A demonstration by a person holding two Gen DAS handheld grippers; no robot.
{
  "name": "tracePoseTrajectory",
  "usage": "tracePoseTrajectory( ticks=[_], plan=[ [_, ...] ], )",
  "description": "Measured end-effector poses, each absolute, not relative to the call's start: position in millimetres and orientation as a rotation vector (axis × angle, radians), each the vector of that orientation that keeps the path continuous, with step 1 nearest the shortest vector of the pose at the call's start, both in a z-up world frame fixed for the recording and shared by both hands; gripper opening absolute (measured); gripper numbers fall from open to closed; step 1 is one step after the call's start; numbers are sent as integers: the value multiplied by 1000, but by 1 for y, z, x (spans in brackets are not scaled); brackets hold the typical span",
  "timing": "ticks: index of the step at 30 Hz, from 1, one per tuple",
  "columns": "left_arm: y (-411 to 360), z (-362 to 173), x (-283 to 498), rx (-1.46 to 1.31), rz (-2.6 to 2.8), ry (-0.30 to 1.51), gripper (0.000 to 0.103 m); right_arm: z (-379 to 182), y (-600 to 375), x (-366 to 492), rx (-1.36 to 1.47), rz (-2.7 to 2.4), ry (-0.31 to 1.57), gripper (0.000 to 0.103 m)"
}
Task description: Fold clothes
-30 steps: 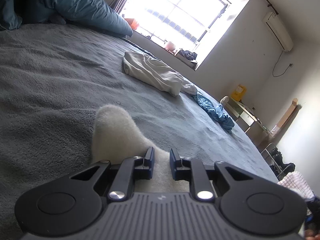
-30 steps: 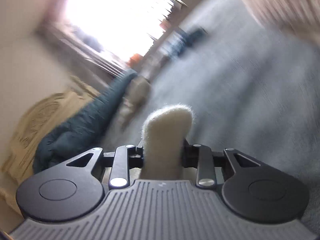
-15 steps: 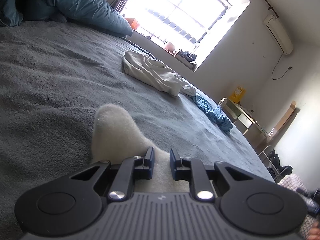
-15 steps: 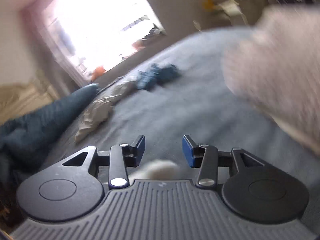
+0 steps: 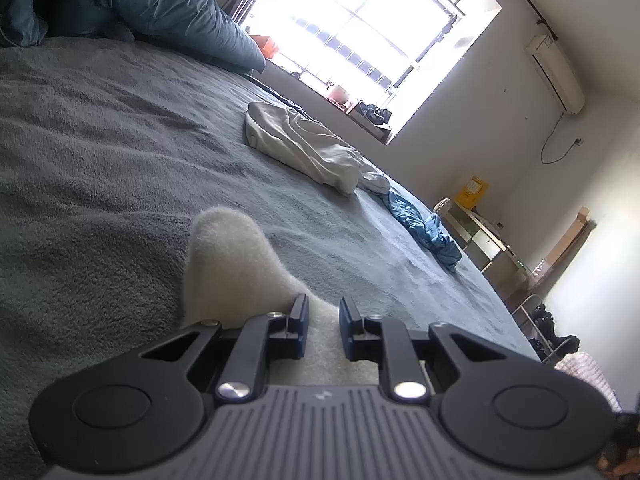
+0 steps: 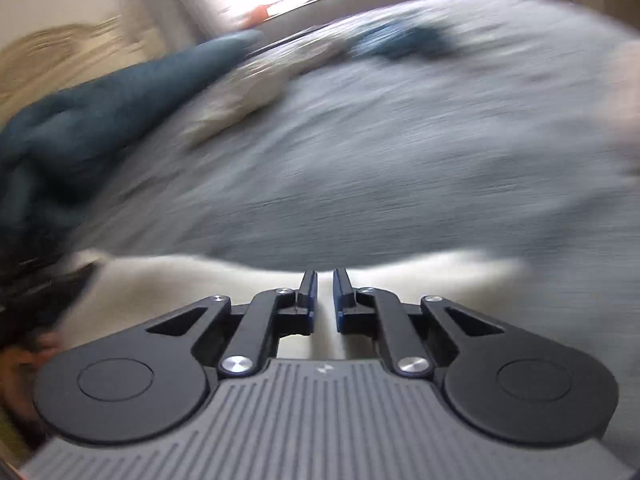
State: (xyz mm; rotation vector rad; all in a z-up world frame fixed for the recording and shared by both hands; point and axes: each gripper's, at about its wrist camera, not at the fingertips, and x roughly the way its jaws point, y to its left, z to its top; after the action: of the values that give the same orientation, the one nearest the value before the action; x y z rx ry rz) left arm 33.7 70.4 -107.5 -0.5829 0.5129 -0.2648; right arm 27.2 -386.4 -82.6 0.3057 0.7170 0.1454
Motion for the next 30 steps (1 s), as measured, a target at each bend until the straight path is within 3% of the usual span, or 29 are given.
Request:
tracePoseTrajectory(
  ticks=[1, 2, 4, 6, 9, 14, 21, 25, 30],
  plan=[
    [70, -107, 34, -582, -264, 513, 18, -77, -400, 15, 310, 83, 705, 4],
    [71, -107, 34, -582, -263, 514, 18, -72, -414, 4, 313, 20, 692, 11],
    [69, -102, 32, -574, -272, 511, 20, -62, -442, -20, 320, -105, 664, 14],
    [67, -94, 29, -561, -290, 501, 41, -49, -438, -35, 307, -89, 619, 14],
    [57, -72, 13, -479, -274, 485, 55, -30, -417, -52, 306, 8, 562, 14],
    [38, -46, -35, -361, -346, 512, 61, -35, -342, -66, 183, 225, 572, 14],
    [18, -76, -112, -133, -364, 619, 61, -93, -322, -105, 147, 218, 661, 14],
    [25, -74, -149, -83, -344, 591, 61, -73, -328, -129, 121, 215, 653, 14],
    [41, -52, -170, -95, -300, 591, 61, -27, -280, -96, 88, 328, 554, 17]
  ],
)
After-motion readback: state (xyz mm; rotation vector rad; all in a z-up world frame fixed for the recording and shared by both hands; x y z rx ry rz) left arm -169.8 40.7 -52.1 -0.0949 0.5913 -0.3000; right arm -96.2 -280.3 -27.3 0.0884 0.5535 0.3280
